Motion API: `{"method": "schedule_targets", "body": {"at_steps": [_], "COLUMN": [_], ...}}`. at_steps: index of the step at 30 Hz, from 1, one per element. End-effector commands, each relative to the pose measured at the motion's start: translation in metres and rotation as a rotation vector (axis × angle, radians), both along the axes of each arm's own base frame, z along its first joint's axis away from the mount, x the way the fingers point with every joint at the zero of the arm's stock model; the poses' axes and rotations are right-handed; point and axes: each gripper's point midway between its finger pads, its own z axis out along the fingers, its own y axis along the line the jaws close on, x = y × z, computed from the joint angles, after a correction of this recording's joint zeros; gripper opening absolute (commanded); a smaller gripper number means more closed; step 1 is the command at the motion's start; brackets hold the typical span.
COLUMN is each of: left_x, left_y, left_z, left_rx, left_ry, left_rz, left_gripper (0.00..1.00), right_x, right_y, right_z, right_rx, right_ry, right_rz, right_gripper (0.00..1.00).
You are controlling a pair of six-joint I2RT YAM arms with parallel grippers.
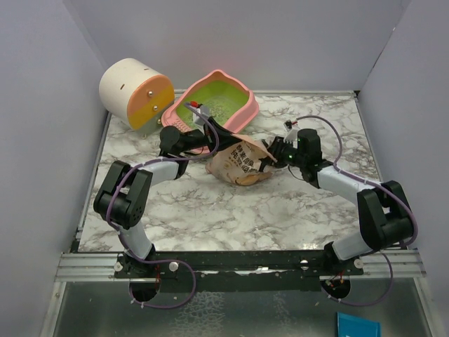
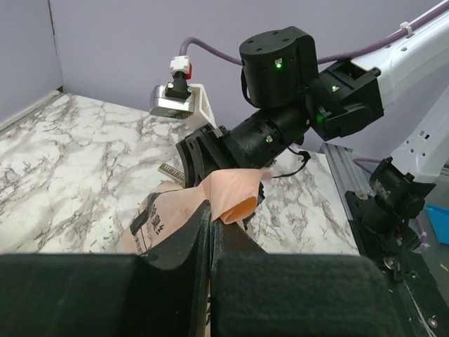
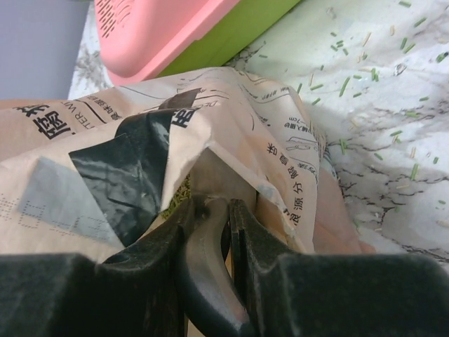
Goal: Fill the litter box with clean litter
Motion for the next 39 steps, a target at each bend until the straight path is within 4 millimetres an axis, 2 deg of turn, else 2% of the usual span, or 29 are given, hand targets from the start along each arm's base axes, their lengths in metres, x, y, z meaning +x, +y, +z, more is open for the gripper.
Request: {"method": "schedule_targets", "body": {"at_steps": [1,14,27,39], "left_x": [-0.006,-0.011,-0.012,-0.012], "left_y": [-0.005,-0.013,-0.013,-0.014], "left_z": [-0.003,-0.009,-0.010,-0.011], "left_rx": [0.018,0.047,0.057,0.063], "left_ry": [-0.001,-0.001,-0.005,-0.008], "left_rz": [-0.009,-0.027,-0.026,-0.026], "left_gripper": [0.00,0.00,0.00,0.00], "right_x": [-0.039,-0.045,-0.046,-0.052], "right_y": [0.003,0.002,-0.021,-0.054], "right_z": [-0.028,-0.009,0.011,0.017], "right_rx": [0.118,0.389,0.567,0.710], "right_ry": [0.196,0.184,0.123,0.125], "right_rz": [0.101,0.121,0.093,0.053], "right_gripper": [0.01,0.01,0.01,0.01]}}
